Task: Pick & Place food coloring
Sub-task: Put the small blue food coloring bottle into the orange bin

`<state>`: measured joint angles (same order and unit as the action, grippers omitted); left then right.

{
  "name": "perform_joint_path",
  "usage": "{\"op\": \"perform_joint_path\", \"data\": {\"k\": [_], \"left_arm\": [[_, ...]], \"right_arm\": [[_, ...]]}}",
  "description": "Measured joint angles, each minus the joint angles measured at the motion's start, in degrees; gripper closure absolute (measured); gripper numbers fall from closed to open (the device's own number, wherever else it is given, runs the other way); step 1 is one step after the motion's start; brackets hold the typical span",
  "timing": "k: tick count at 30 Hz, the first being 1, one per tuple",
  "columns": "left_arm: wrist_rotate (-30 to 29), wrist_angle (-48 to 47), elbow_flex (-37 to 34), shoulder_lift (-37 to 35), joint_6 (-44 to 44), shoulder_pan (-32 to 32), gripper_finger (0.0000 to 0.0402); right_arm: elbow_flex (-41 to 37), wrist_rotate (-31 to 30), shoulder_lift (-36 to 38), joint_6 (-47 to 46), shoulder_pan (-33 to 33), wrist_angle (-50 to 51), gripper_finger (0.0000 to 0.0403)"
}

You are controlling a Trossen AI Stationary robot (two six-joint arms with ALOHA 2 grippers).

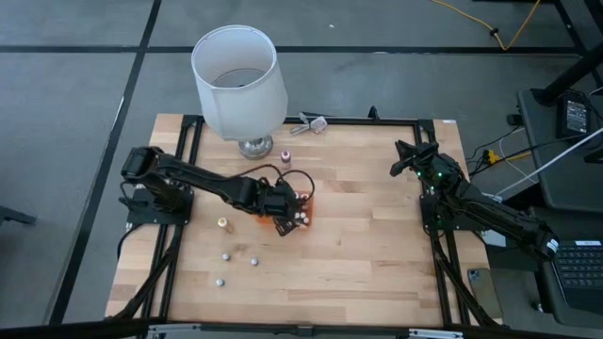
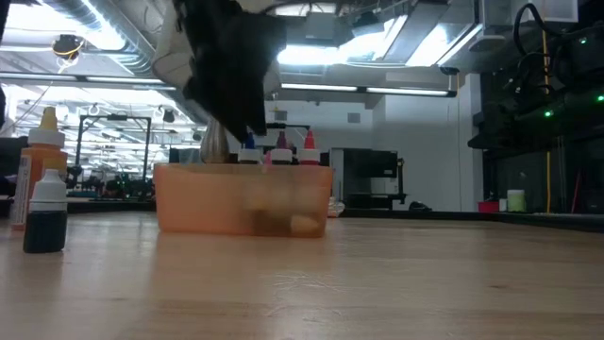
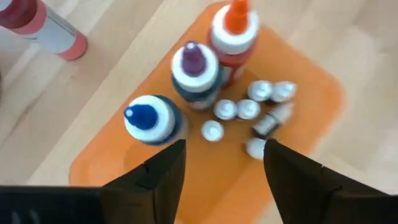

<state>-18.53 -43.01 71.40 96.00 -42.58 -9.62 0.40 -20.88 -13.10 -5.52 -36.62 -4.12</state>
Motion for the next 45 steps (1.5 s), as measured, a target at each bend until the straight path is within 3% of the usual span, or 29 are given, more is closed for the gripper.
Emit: {"op": "perform_joint_path", "data": {"k": [6, 12, 18, 24, 29, 37, 45], "left_arm": [[0.23, -0.54, 0.0, -7.08, -2.91, -0.01, 0.0185], [-7.24, -0.7, 0.02, -13.61, -4.88, 2.04, 0.0175], [-14.5, -0.55, 0.02, -13.79, -6.98, 5.08, 0.0172], [-14.91, -0.72, -0.04, -11.58, -9.26, 6.21, 0.0185], [-12.26, -4.11, 0.01, -10.82, -15.47, 1.26, 0.0193], [-10.64, -27.08, 9.48, -5.47, -34.64, -9.52, 0.0194], [-3.76, -30.63, 16.23, 2.59, -36.4, -16.66, 0.0194]], "right_arm": [[0.0, 0.0, 0.01, 0.0, 0.0, -0.01, 0.0345], [0.0, 0.0, 0.0, 0.0, 0.0, -0.02, 0.0345], [0.0, 0.0, 0.02, 0.0, 0.0, 0.0, 0.0345], [0.0, 0.0, 0.02, 0.0, 0.0, -0.02, 0.0345], [0.0, 0.0, 0.0, 0.0, 0.0, -0.02, 0.0345], [0.0, 0.0, 0.0, 0.0, 0.0, 0.0, 0.0345], [0.0, 0.0, 0.01, 0.0, -0.02, 0.0, 0.0345]]}}
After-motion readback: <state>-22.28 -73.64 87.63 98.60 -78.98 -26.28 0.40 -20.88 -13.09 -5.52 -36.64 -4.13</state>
